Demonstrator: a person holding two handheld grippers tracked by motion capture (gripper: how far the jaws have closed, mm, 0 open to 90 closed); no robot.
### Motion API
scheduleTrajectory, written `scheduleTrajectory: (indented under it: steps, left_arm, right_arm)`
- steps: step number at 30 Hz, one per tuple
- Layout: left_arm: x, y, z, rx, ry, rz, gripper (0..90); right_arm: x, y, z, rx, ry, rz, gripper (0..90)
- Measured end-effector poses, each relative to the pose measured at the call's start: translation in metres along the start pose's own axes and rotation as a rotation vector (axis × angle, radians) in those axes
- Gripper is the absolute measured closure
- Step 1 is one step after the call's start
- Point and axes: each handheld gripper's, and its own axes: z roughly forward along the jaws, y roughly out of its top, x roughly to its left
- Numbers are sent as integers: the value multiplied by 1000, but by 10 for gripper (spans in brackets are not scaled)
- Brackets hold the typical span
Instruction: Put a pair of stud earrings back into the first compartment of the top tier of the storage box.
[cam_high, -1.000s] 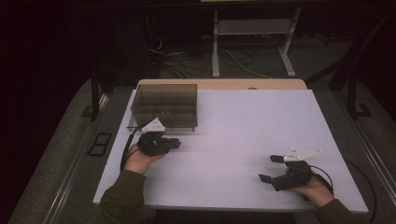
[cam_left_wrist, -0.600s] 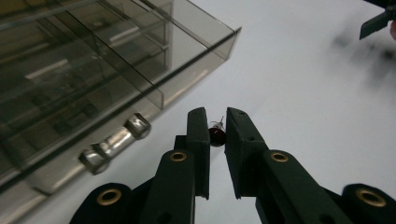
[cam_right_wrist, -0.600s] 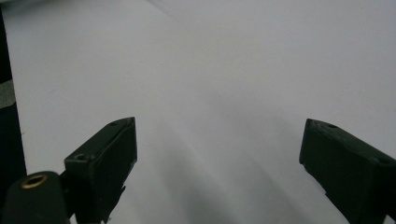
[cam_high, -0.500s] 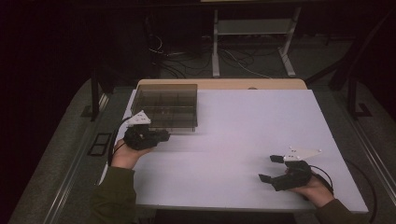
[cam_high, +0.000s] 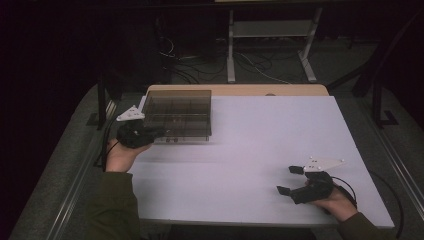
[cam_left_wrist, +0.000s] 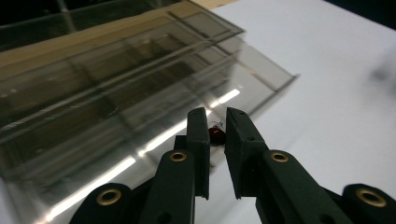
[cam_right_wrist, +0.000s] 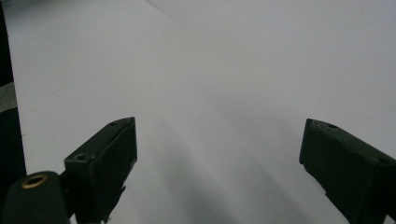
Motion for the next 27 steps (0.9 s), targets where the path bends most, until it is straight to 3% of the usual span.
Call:
scheduleTrajectory:
  steps: [11,14,20,27]
  left_arm:
    - [25,-8,10,49,106,-49,783]
    - [27,-11,11,54,115,-54,700]
    - [23,-12,5,12,85,-77,594]
    - [10,-10,0,-20,42,-63,505]
  right_arm:
    - [0,0,0,-1,0,1,106]
    - [0,0,0,-1,0,1,105]
    - [1,0,-1,-1,-2,-1,106]
    - [0,0,-1,-1,-5,0,106]
